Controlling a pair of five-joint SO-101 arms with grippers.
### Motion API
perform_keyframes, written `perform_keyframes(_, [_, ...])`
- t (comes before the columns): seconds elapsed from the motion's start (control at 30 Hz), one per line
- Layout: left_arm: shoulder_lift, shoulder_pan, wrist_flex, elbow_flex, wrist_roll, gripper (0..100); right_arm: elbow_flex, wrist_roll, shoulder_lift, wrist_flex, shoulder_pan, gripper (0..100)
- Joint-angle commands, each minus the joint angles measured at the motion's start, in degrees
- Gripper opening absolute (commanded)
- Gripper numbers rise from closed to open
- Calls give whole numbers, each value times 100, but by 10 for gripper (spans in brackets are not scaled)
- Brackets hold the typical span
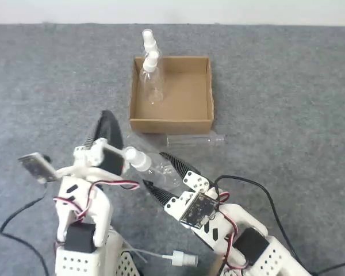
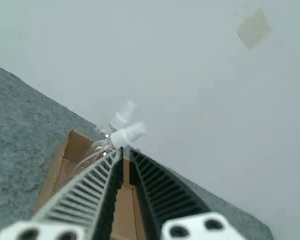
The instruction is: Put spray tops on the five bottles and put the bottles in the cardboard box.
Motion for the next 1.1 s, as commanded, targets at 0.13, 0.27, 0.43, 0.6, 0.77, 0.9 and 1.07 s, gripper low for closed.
perform_keyframes(0.13, [-79,941,422,-75,-668,11,-132,97,-31,-101,-31,6])
perform_keyframes(0.27, [-79,1363,642,-75,-1020,11,-114,105,4,-92,-4,6])
perform_keyframes(0.43, [-79,1732,853,-75,-1108,11,70,105,-31,-110,338,6])
perform_keyframes(0.6, [-79,1969,976,-66,-1389,11,97,105,-31,-101,470,6])
perform_keyframes(0.77, [-79,1978,976,-66,-1424,11,97,105,-22,-101,470,6])
perform_keyframes(0.9, [-79,1987,1002,-75,-1424,11,149,105,-31,-4,470,6])
perform_keyframes(1.07, [-79,2022,1266,-303,-1424,11,149,105,-31,180,462,6])
